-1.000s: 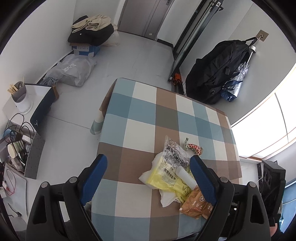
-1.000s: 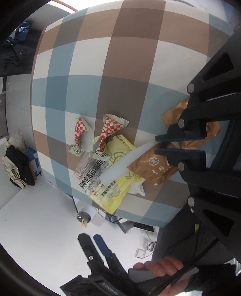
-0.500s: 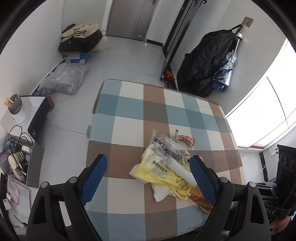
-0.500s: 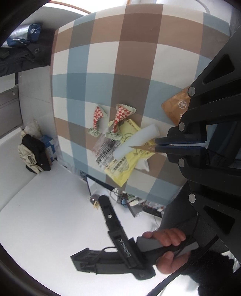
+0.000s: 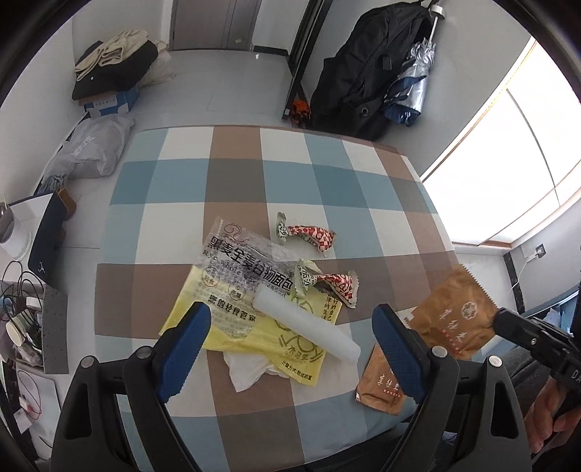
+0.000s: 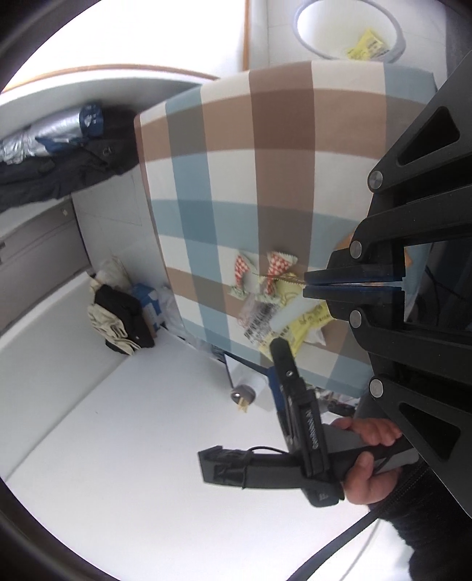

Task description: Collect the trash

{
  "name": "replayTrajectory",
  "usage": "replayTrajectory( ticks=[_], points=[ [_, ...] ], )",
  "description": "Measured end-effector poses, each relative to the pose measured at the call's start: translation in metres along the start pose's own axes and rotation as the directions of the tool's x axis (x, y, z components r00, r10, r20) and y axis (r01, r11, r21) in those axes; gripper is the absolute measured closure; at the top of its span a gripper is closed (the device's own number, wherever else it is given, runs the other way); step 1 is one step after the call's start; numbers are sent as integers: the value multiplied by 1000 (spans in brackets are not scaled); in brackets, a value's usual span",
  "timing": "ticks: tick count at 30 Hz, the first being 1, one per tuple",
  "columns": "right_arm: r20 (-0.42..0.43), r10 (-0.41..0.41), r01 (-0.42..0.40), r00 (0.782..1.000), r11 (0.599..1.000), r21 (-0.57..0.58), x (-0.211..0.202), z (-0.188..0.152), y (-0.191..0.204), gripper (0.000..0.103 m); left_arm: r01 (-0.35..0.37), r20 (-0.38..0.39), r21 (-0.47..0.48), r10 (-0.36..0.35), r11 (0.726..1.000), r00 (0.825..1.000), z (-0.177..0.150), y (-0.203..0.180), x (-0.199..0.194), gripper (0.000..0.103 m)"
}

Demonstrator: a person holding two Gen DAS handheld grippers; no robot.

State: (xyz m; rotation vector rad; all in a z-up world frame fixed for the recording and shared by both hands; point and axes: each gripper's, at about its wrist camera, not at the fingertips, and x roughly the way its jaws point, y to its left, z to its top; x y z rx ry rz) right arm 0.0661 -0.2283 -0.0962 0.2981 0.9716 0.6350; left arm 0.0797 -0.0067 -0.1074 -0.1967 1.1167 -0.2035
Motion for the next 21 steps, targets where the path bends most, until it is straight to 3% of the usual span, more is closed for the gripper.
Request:
replayTrajectory(
  ticks=[16, 19, 21],
  points=[
    [41, 0, 1, 999, 1000, -24, -14, -1, -9, 103, -165, -54, 58, 168, 985, 984, 2, -13, 33, 19],
    [44, 3, -2, 999, 1000, -23, -16, -1, -9, 103, -209, -58, 85, 215, 974, 975, 2, -15, 37, 33],
    [46, 5, -4, 999, 1000, -20, -17, -1, -10, 103, -229, -47, 108, 235, 967, 971, 0, -18, 36, 33]
  ],
)
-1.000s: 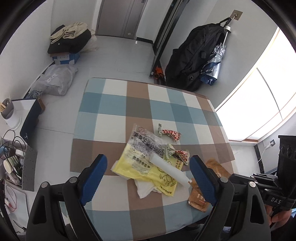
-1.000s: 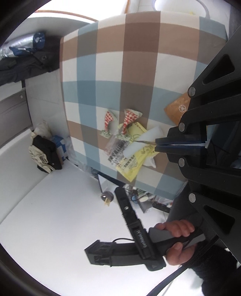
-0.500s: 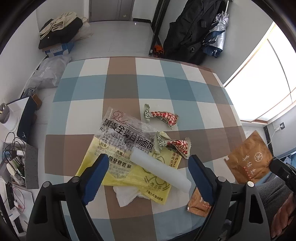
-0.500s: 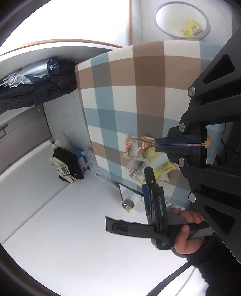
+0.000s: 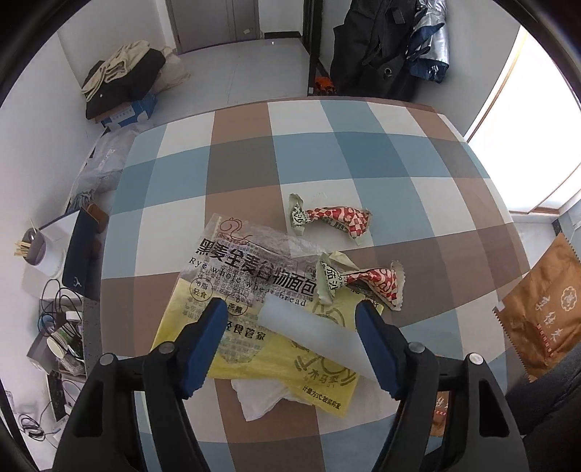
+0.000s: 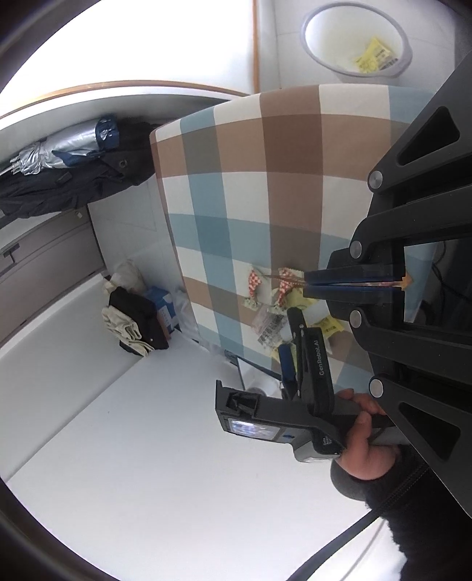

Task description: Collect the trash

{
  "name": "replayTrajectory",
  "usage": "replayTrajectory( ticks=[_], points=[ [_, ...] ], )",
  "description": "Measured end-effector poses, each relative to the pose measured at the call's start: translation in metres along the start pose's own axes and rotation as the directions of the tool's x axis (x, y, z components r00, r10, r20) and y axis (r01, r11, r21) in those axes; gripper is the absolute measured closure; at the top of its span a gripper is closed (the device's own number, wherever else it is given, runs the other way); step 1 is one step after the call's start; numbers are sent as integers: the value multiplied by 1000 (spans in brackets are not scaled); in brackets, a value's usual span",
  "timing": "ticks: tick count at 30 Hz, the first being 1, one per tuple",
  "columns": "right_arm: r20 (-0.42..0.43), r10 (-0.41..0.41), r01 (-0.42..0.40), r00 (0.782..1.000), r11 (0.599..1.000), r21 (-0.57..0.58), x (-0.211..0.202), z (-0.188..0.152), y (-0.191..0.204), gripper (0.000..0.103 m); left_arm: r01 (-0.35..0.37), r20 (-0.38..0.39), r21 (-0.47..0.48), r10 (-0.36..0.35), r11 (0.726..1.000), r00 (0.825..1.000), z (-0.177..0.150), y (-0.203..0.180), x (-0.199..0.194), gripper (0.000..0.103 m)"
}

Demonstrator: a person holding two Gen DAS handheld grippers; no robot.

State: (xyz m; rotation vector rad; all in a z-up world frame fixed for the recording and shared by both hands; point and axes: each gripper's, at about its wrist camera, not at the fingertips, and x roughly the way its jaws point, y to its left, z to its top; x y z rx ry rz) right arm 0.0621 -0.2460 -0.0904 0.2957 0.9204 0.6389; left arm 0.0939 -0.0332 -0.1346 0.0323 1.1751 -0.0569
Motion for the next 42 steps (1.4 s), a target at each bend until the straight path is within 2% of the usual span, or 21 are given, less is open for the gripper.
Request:
replayTrajectory(
  ticks=[4, 6, 8, 9, 11, 14, 27, 34, 42],
  points=[
    [-7, 0, 0, 1000, 1000, 7, 1, 0, 0, 102, -64, 12, 59, 63, 996, 998, -3, -7, 0, 49],
    [-8, -2, 2, 1000, 1000, 3, 1, -1, 0, 102, -35, 3, 75, 35, 997, 999, -4, -10, 0, 66],
    [-7, -4, 4, 1000, 1000, 0, 1, -1, 1, 102, -30, -15, 66, 31, 997, 999, -6, -10, 4, 70],
    [-7, -7, 7, 1000, 1000, 0, 1, -1, 1, 102, -25, 1, 62, 25, 998, 1000, -7, -9, 2, 73],
    [-9, -9, 9, 1000, 1000, 4, 2, -1, 0, 102, 17, 11, 58, -18, 998, 1000, -6, -8, -1, 88],
    [-6, -13, 13, 1000, 1000, 9, 1, -1, 0, 102, 27, 29, 55, -29, 998, 999, -5, -8, -6, 96],
    [-6, -36, 36, 999, 999, 15, 1, -2, -1, 102, 133, 100, 14, -134, 991, 986, 1, -4, -26, 99],
    [-11, -57, 57, 998, 998, 19, 4, -3, -1, 102, 205, 144, -4, -202, 979, 969, 3, 0, -43, 100],
    [-2, -92, 92, 996, 995, 31, 6, -3, -1, 102, 277, 167, 16, -276, 961, 947, -2, -5, -58, 103]
  ],
)
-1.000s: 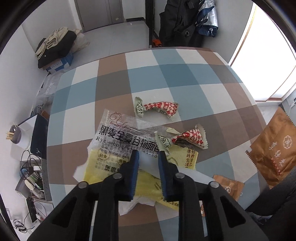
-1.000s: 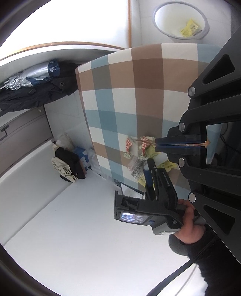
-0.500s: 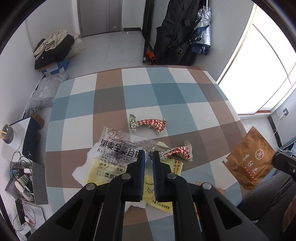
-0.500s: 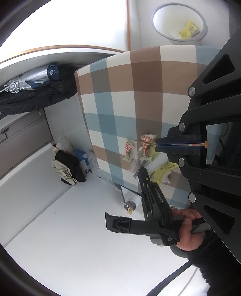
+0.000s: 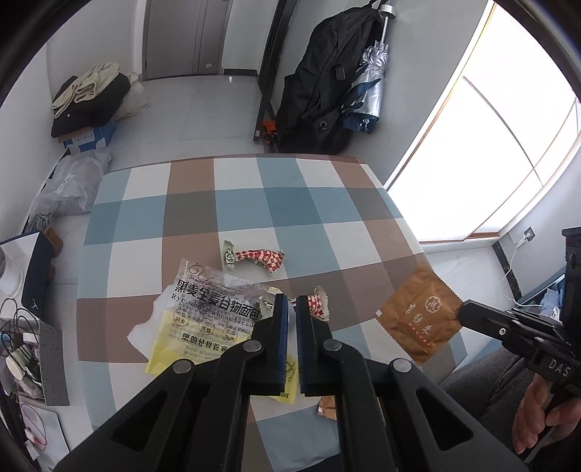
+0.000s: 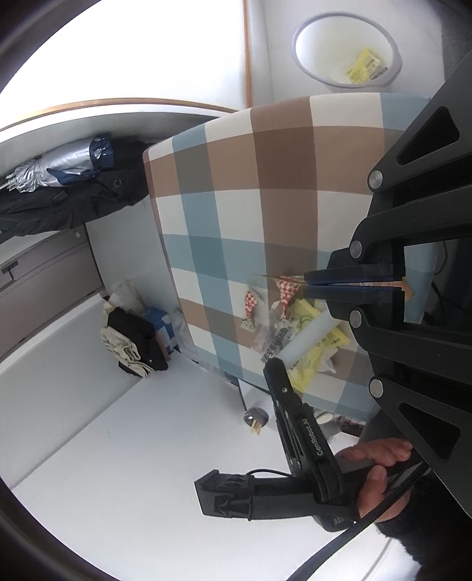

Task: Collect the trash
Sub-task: 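Close the left tool on the white foam stick while the right tool holds the packet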

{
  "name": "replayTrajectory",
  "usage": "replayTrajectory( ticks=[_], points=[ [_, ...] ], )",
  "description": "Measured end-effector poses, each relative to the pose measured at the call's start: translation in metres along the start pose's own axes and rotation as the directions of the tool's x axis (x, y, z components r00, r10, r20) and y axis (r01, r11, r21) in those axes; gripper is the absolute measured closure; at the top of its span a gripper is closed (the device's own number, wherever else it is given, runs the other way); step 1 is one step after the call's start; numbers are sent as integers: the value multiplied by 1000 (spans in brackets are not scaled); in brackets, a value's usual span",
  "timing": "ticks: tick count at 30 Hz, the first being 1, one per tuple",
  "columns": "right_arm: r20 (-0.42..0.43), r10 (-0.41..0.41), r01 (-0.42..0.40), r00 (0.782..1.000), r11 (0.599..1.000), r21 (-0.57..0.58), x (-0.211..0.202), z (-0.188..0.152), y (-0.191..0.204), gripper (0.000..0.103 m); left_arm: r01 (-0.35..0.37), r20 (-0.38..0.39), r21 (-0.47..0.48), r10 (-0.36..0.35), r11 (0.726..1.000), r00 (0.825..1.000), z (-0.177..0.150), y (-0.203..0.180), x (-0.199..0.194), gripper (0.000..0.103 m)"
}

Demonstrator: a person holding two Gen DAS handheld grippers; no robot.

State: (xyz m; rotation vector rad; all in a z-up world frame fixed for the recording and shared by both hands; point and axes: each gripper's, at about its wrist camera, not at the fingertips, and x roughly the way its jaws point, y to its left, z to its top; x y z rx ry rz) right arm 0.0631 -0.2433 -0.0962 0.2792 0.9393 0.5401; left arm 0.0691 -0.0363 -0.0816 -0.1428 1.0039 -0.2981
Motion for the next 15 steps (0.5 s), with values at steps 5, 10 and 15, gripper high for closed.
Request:
replayTrajectory(
  ticks=[5, 10, 15],
  points=[
    [12, -6, 6, 1000, 1000, 19, -1, 2, -2, 102, 6, 21, 9, -7, 1000, 1000, -2, -1, -8, 103],
    [17, -16, 15, 1000, 1000, 18, -1, 1, 0, 102, 18, 39, 7, -18, 1000, 999, -2, 0, -14, 103],
    [17, -15, 15, 1000, 1000, 8, -2, -2, 4, 102, 3, 44, -6, -3, 1000, 999, -1, 9, -16, 103]
  ],
)
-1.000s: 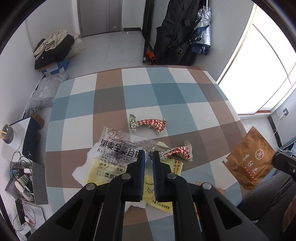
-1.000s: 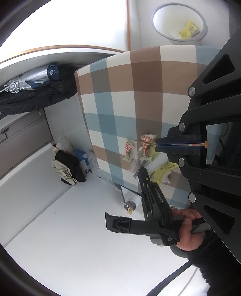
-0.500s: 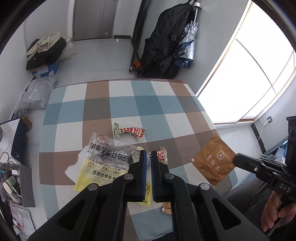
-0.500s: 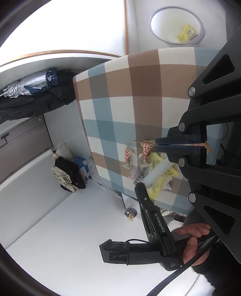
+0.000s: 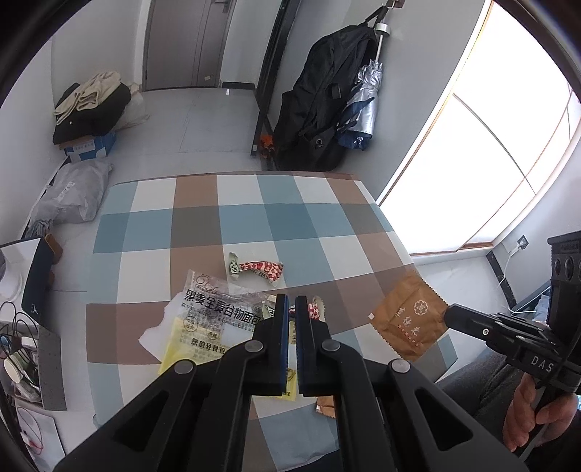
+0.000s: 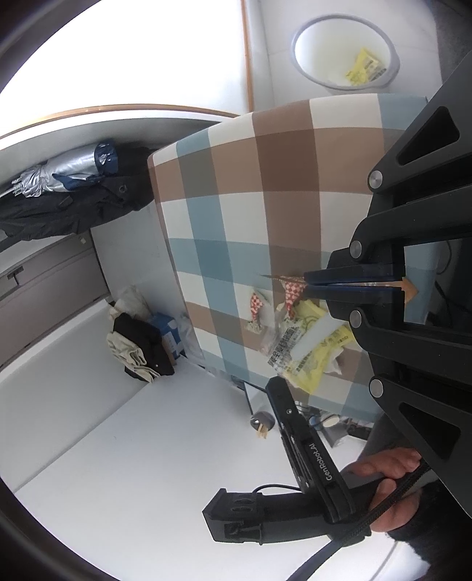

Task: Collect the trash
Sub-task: 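Close the left tool on the white foam stick while the right tool holds the packet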

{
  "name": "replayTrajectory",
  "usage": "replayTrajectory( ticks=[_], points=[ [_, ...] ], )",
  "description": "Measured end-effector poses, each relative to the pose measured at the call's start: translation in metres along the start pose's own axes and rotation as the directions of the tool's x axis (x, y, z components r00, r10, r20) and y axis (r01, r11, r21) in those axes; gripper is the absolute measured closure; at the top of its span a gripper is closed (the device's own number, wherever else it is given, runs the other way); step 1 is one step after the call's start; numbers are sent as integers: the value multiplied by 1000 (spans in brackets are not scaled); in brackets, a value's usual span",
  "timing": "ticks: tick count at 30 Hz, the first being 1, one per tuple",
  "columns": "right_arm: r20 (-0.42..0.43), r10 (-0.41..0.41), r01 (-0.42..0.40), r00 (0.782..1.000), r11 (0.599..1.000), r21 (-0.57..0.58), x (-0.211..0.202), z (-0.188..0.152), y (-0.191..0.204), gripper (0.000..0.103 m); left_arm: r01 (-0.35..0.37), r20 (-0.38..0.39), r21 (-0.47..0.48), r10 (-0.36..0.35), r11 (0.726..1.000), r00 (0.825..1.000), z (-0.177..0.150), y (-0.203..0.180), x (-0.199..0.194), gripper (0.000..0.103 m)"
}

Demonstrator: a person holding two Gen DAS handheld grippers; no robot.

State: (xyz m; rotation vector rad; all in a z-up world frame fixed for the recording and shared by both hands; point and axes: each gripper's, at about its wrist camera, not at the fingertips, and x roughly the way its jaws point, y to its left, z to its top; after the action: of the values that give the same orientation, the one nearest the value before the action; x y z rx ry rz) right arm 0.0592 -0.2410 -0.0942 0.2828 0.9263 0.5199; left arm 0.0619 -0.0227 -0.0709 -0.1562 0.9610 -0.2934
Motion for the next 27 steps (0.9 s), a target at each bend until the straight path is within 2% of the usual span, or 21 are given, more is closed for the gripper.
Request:
replayTrajectory(
  ticks=[1, 3, 4, 5, 7, 8, 11, 15, 19, 22, 24, 25, 26, 27],
  points=[
    [-2, 1, -1, 1000, 1000, -2, 0, 0, 1, 102, -25, -22, -12, 25, 1000, 999, 0, 4, 4, 100],
    [-6, 2, -2, 1000, 1000, -7, 1, -1, 2, 102, -76, -60, -58, 72, 995, 996, -3, 16, 12, 76],
    [-8, 3, -3, 1000, 1000, -10, 1, -1, 3, 102, -74, -78, -81, 68, 994, 995, -5, 22, 16, 55],
    [-7, 5, -5, 1000, 1000, -11, 1, -1, 4, 102, -67, -82, -114, 58, 991, 995, -6, 28, 19, 48],
    [-6, 11, -11, 1000, 1000, -9, 0, -1, 4, 102, -86, -82, -129, 76, 988, 994, -7, 32, 20, 48],
    [-7, 15, -15, 1000, 1000, -6, 0, -1, 4, 102, -98, -87, -116, 88, 988, 992, -7, 32, 23, 44],
    [-15, 20, -20, 1000, 1000, 0, 1, 0, 2, 102, -165, -128, -90, 153, 982, 980, -7, 33, 38, 42],
    [-21, 28, -28, 999, 1000, 4, 1, 0, 0, 102, -159, -217, -79, 139, 984, 966, -13, 33, 62, 42],
    [-21, 41, -41, 999, 999, 22, -1, 0, -3, 102, -208, -220, 40, 212, 977, 952, -18, 15, 71, 33],
    [-25, 48, -47, 999, 999, 25, -2, 0, -5, 102, -232, -215, 82, 245, 969, 946, -22, 11, 74, 33],
    [-28, 48, -48, 998, 999, 21, -2, 1, -4, 102, -220, -231, 67, 230, 973, 945, -23, 13, 75, 42],
    [-29, 48, -48, 998, 999, 19, -2, 0, -4, 102, -201, -246, 62, 210, 978, 946, -25, 13, 77, 60],
    [-31, 50, -49, 998, 999, 18, -2, 1, -4, 102, -183, -254, 64, 193, 981, 948, -25, 12, 78, 64],
    [-31, 52, -51, 998, 999, 19, -2, 1, -4, 102, -198, -241, 88, 214, 976, 947, -26, 9, 77, 64]
  ],
)
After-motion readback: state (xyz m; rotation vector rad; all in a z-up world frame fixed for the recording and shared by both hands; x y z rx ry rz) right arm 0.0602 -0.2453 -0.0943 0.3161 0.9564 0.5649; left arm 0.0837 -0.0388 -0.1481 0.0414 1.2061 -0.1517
